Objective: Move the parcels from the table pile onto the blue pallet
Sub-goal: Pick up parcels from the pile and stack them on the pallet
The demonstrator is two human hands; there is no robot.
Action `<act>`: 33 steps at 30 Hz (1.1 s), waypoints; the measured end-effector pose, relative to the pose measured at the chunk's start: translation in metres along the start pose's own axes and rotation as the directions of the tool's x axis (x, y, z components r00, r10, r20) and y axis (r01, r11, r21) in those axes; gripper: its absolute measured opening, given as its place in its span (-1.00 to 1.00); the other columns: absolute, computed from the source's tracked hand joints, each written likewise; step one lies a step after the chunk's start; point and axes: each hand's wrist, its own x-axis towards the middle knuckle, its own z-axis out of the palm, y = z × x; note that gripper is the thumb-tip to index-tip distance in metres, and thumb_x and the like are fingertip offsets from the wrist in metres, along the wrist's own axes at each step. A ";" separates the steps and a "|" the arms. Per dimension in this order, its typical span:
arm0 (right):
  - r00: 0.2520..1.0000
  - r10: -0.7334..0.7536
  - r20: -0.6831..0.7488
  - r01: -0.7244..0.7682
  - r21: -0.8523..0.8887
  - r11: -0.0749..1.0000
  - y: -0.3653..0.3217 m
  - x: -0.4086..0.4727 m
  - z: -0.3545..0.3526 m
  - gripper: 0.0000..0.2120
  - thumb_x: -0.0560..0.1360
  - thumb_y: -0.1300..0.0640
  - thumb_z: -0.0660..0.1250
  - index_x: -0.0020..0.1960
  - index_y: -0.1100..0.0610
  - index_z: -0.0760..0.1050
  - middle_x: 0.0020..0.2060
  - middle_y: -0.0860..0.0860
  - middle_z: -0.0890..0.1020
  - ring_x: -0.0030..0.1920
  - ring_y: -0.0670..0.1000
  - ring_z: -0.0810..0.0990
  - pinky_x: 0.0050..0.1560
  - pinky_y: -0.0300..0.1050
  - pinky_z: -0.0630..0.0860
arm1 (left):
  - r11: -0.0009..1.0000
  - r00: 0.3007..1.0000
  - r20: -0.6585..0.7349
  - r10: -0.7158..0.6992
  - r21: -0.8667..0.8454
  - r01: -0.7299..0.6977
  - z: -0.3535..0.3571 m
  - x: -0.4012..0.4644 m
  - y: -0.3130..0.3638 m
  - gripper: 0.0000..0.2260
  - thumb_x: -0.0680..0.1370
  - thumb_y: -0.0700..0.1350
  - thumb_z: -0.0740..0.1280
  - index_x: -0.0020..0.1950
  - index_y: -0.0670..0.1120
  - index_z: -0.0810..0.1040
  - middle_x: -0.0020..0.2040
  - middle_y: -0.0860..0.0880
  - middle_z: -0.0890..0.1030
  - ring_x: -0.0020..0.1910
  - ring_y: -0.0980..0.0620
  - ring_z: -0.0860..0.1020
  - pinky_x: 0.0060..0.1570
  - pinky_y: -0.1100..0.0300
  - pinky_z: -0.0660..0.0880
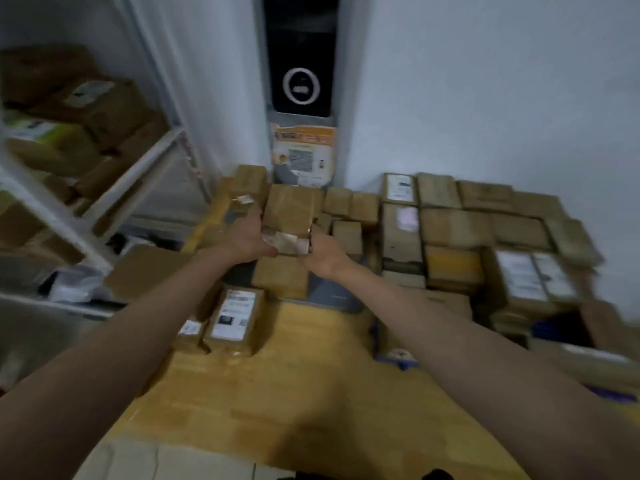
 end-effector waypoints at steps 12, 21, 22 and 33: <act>0.935 0.207 -0.290 -0.197 0.063 0.978 0.152 -0.120 -0.100 -0.34 0.47 0.17 0.43 0.49 0.16 0.23 0.26 0.12 0.56 0.24 0.14 0.54 0.02 -0.19 0.43 | 0.928 0.890 0.292 0.351 -0.238 -0.288 0.144 -0.008 0.149 -0.30 0.35 -0.12 0.59 0.41 -0.11 0.35 0.22 -0.07 0.57 0.17 -0.04 0.55 0.20 -0.01 0.51; 0.876 0.270 -0.399 -0.238 0.129 0.963 0.243 -0.198 -0.136 -0.46 0.53 0.27 0.37 0.46 0.11 0.31 0.15 -0.01 0.62 0.10 -0.08 0.58 -0.11 -0.45 0.41 | 0.900 0.829 0.353 0.434 -0.215 -0.380 0.203 -0.036 0.222 -0.29 0.40 -0.06 0.55 0.46 -0.04 0.29 0.25 -0.01 0.54 0.15 -0.01 0.56 0.15 0.02 0.54; 0.874 0.272 -0.403 -0.239 0.131 0.962 0.253 -0.206 -0.140 -0.47 0.52 0.28 0.36 0.45 0.10 0.32 0.10 -0.06 0.63 0.03 -0.14 0.58 -0.16 -0.47 0.43 | 0.903 0.826 0.366 0.429 -0.208 -0.377 0.211 -0.038 0.229 -0.29 0.40 -0.05 0.55 0.46 -0.06 0.28 0.26 -0.03 0.53 0.16 -0.02 0.55 0.15 0.03 0.54; 0.935 0.211 -0.284 -0.183 0.120 0.976 0.356 -0.278 -0.177 -0.46 0.49 0.17 0.41 0.41 0.02 0.32 -0.13 -0.25 0.54 -0.09 -0.09 0.63 -0.21 -0.21 0.57 | 0.971 0.886 0.402 0.231 -0.042 -0.234 0.294 -0.084 0.301 -0.30 0.33 -0.04 0.59 0.35 -0.05 0.30 0.13 0.09 0.44 0.04 0.09 0.47 -0.09 0.24 0.43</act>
